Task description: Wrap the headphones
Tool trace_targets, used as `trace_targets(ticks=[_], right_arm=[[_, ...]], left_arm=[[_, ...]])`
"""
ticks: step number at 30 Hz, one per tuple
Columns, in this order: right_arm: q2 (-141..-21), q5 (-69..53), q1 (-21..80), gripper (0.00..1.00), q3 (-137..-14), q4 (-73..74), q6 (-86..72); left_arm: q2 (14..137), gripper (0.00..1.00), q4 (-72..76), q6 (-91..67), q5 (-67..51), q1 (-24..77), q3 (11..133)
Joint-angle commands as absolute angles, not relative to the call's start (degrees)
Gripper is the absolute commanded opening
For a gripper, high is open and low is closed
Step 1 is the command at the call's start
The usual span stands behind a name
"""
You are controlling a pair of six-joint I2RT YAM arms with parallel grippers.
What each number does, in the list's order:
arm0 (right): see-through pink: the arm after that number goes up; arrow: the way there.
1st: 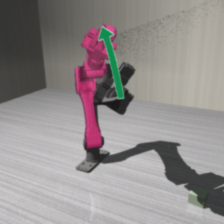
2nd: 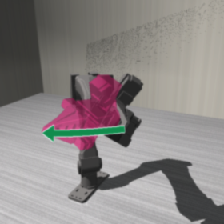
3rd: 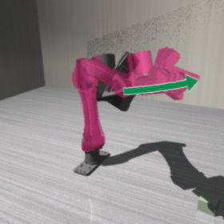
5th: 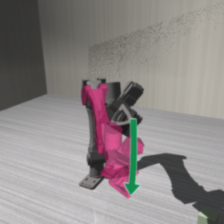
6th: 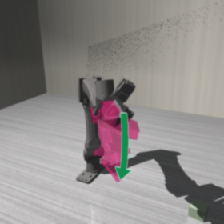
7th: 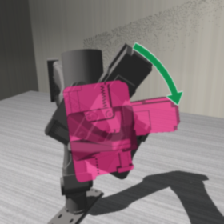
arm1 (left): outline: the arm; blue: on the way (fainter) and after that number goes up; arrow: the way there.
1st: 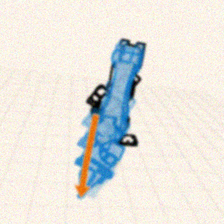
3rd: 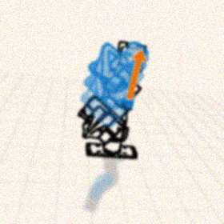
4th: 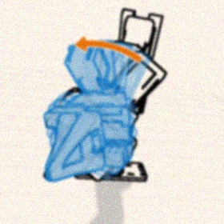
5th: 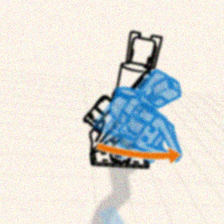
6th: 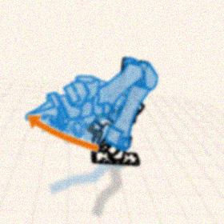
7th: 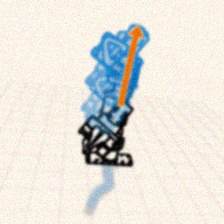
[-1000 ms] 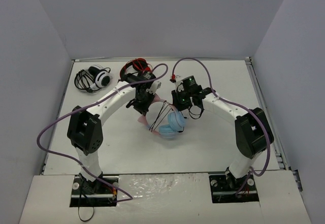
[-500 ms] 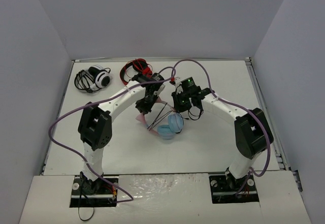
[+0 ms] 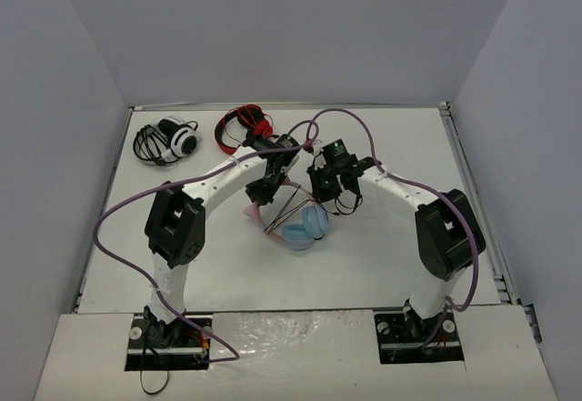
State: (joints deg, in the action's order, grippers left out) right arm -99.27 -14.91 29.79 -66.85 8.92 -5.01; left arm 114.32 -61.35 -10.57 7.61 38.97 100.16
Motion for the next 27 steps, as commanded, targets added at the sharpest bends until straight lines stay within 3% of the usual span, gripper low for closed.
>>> trace_targets(ticks=[1, 27], right_arm=[[-98.49, -5.01, 29.09, 0.00, -72.70, 4.33, -4.85], [-102.38, -1.41, 29.00, 0.02, -77.86, 4.13, -7.91]], left_arm=[[113.29, 0.00, -73.04, -5.43, 10.30, 40.52, 99.53], [111.31, 0.00, -74.21, -5.55, 9.34, 43.07, 99.17]])
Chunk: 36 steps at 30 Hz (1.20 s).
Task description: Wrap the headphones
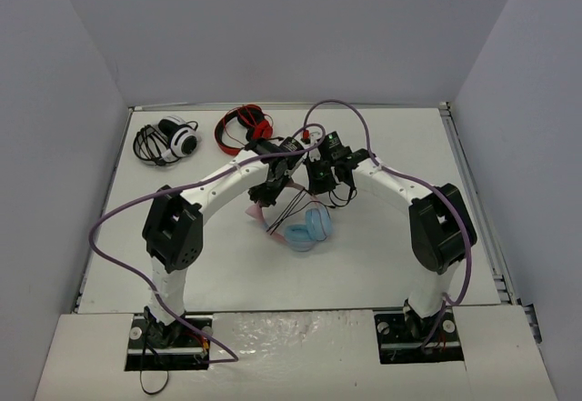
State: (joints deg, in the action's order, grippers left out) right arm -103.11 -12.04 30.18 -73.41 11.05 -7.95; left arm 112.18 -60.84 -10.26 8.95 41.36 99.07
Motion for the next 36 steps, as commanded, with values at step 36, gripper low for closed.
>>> trace_targets(ticks=[36], right_arm=[[-84.17, -5.70, 29.49, 0.30, -68.00, 8.68, -16.64]], left_arm=[[118.90, 0.22, -76.08, -8.45, 8.12, 42.64, 104.70]])
